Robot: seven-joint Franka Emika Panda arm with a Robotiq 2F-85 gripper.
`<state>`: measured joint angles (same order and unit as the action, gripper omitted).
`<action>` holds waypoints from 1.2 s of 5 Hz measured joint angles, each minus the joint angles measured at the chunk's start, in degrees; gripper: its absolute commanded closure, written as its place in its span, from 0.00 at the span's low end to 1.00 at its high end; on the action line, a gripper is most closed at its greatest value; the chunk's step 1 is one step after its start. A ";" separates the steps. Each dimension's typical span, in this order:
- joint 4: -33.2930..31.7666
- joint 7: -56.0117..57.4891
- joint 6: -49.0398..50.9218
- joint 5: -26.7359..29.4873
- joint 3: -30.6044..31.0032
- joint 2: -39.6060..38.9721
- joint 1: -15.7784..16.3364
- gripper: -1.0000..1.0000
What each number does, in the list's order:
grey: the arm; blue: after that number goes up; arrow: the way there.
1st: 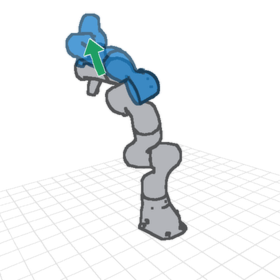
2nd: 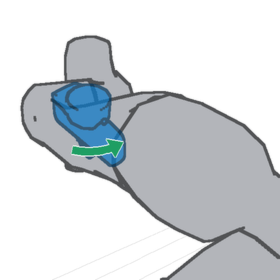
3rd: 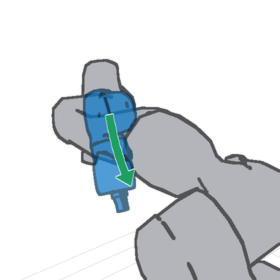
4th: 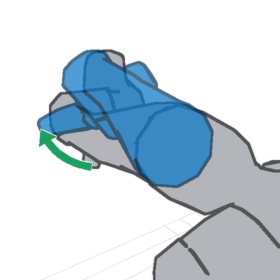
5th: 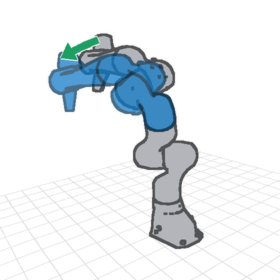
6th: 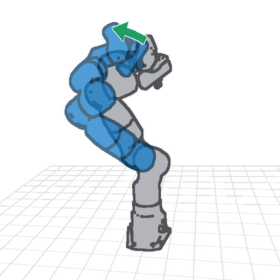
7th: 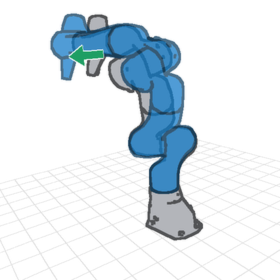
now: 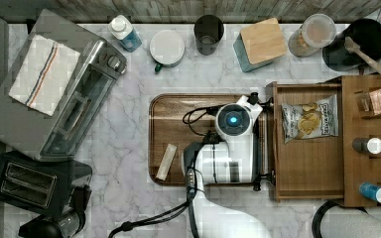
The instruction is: Close the drawer.
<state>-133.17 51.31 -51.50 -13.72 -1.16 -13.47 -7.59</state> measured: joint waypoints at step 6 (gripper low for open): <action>7.16 37.71 1.18 12.38 -3.45 -2.06 -14.79 1.00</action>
<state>-126.01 89.02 -50.33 -1.34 -4.61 -15.53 -22.38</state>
